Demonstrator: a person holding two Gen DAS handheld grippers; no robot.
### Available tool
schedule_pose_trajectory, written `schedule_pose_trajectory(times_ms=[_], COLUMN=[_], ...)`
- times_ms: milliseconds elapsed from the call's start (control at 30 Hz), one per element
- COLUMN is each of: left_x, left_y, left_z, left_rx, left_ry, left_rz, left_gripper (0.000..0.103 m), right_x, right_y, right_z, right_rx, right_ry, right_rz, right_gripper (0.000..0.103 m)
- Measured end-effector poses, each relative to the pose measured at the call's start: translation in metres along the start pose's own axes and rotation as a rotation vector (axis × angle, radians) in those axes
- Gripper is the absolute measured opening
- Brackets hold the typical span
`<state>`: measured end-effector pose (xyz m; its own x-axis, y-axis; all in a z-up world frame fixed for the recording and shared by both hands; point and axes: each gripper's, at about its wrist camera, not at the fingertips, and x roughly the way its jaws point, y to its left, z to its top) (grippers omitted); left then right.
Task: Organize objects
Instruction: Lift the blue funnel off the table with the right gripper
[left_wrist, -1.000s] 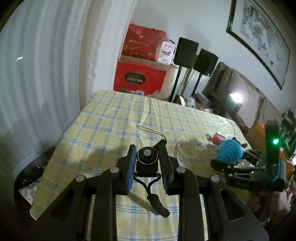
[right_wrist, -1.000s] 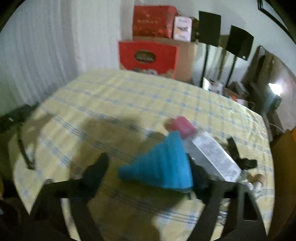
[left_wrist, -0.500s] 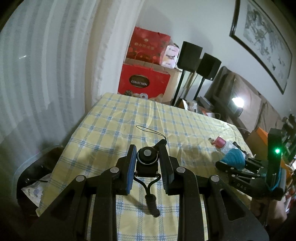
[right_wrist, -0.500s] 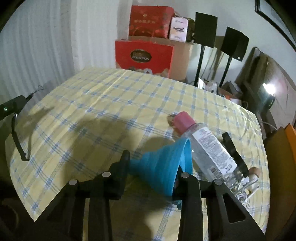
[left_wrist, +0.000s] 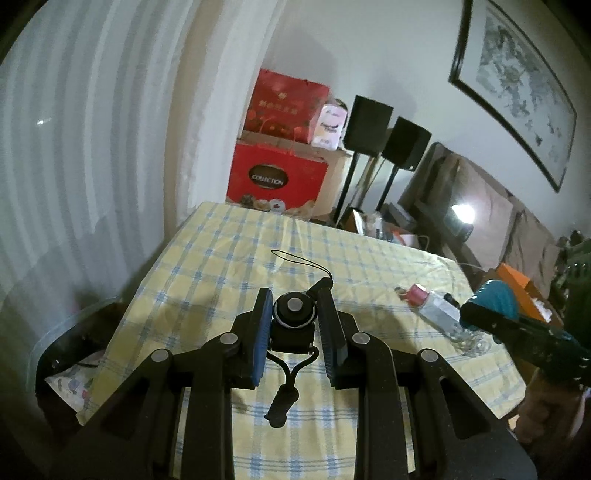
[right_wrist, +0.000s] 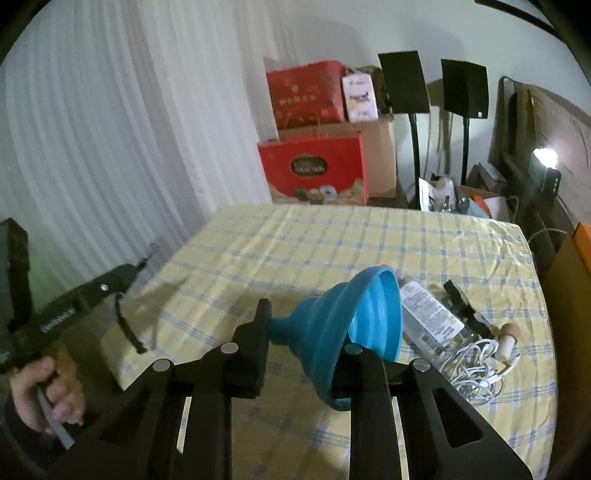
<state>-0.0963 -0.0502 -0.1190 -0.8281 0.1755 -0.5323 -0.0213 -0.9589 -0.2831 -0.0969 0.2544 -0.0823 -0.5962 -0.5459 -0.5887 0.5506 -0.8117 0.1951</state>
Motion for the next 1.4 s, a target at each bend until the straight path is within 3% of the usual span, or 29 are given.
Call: schedule_pose_trajectory(times_ms=[200,433,567,967,1200,1400], left_x=[-0.008,-0.006,-0.009,-0.011,-0.034,-0.042], left_y=[-0.003,0.009,0.022,0.039,0.035,0.033], left_z=[0.005,0.006,0.006,0.005,0.022,0.022], left_rx=[0.002,-0.010,-0.057,-0.088,-0.045,-0.045], left_ry=[-0.010,0.006,0.005,0.046,-0.018,-0.022], left_rz=[-0.004,0.026,0.024,0.125,0.153,0.183], left_gripper=[0.023,0.023,0.023,0.023,0.023,0.023], right_x=[-0.010,-0.002,0.014,0.004,-0.017,-0.031], right_y=[-0.003,0.006,0.013,0.040,0.046,0.044], right_z=[0.005,0.000,-0.012,-0.019,-0.007,-0.002], right_rx=[0.054,-0.001,-0.022,-0.071,-0.103,-0.089], right_ry=[-0.010,0.014,0.059,0.035,0.019,0.004], right_rz=[0.028,-0.061,-0.070,-0.035,-0.021,0.032], right_gripper=[0.020,0.020,0.020,0.021,0.021,0.021])
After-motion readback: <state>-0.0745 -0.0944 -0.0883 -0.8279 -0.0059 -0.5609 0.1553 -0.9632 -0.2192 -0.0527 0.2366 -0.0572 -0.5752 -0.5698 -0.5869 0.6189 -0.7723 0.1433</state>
